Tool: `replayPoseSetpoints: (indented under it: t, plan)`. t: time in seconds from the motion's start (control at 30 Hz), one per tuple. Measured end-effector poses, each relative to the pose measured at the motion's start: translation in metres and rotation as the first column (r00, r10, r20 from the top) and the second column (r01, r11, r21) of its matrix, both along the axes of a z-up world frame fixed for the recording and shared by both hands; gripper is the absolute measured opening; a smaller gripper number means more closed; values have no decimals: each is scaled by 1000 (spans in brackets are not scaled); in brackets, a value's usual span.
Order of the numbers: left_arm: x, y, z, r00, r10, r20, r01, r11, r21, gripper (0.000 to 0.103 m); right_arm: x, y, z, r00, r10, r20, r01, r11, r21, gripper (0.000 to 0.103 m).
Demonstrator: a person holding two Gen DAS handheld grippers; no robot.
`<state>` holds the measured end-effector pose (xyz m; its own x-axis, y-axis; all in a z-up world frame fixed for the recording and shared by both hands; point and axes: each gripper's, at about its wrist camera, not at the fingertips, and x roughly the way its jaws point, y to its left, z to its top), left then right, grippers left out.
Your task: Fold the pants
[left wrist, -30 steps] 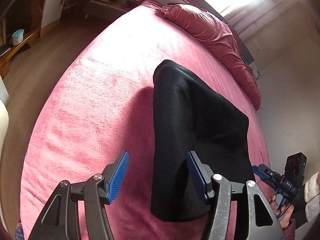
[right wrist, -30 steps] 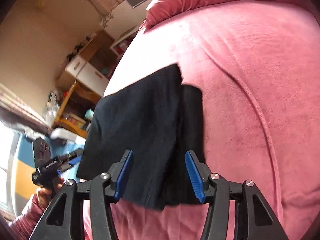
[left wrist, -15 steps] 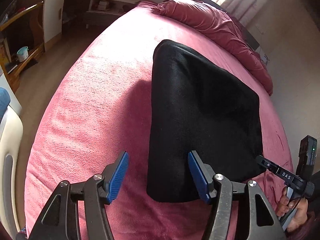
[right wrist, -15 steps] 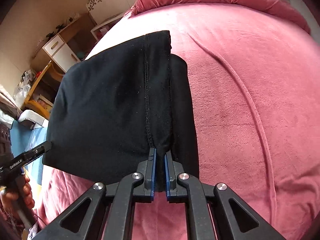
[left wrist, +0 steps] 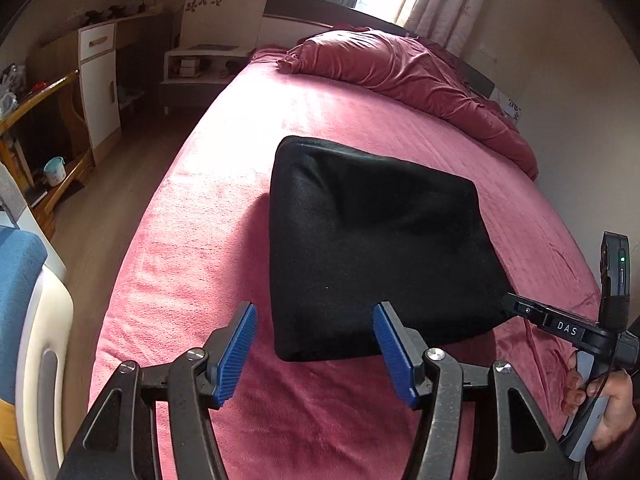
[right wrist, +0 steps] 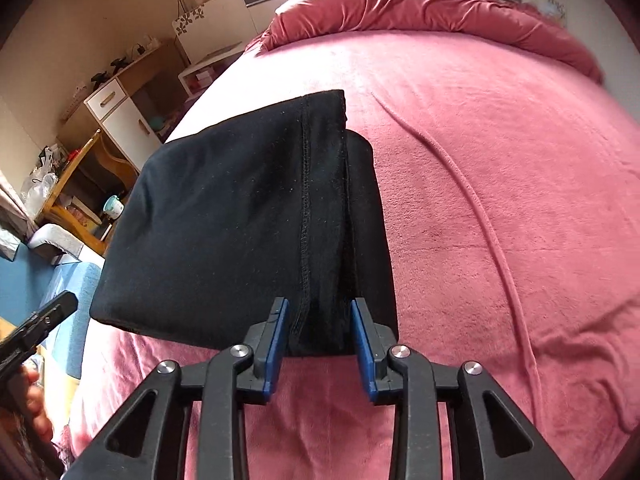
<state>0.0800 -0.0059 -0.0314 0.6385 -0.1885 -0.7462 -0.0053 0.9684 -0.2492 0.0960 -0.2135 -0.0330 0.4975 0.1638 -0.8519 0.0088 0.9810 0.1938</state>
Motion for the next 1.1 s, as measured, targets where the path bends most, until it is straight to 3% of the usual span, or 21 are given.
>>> replayPoseSetpoints:
  t: [0.57,1.1]
  plan:
    - [-51,-5,24,994,41,97,-48,996,71,62,-48,29,37,991,-34,129,44,997,-71,61]
    - [-88,-14,15,993,65,99,-77,988,131,62,-91,75,31,988,9,157,11,991,-132,63]
